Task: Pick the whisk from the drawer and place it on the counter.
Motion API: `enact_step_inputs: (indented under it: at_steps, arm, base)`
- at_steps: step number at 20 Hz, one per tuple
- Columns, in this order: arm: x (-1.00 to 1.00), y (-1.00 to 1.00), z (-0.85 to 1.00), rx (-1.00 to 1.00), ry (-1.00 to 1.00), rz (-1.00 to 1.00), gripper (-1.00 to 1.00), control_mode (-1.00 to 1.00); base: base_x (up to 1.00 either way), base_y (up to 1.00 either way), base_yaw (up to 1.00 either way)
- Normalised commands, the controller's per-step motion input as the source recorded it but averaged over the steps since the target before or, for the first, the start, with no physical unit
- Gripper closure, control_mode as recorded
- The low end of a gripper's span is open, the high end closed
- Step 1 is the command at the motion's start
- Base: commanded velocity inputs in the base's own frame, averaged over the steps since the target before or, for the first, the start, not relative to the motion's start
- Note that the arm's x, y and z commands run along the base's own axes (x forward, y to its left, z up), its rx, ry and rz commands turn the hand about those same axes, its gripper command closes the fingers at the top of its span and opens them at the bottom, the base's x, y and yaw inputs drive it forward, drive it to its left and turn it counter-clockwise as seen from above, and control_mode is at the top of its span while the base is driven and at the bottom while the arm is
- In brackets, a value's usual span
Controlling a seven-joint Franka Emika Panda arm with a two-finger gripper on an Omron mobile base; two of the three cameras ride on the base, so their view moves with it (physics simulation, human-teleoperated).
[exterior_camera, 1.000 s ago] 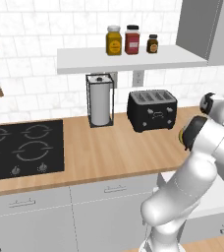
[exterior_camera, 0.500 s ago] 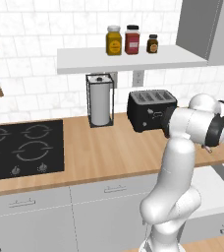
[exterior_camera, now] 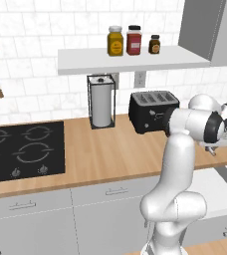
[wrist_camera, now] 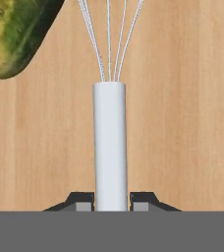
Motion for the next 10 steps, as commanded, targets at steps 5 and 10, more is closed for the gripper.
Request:
enact_step_inputs:
  at_steps: [5, 10]
  arm:
    - [0.16, 0.00, -0.21, 0.00, 0.00, 0.00, 1.00, -1.00]
    - [0.23, 0.00, -0.13, 0.00, 0.00, 0.00, 1.00, -1.00]
  base:
    - [0.00, 0.00, 0.00]
    - [0.00, 0.00, 0.00]
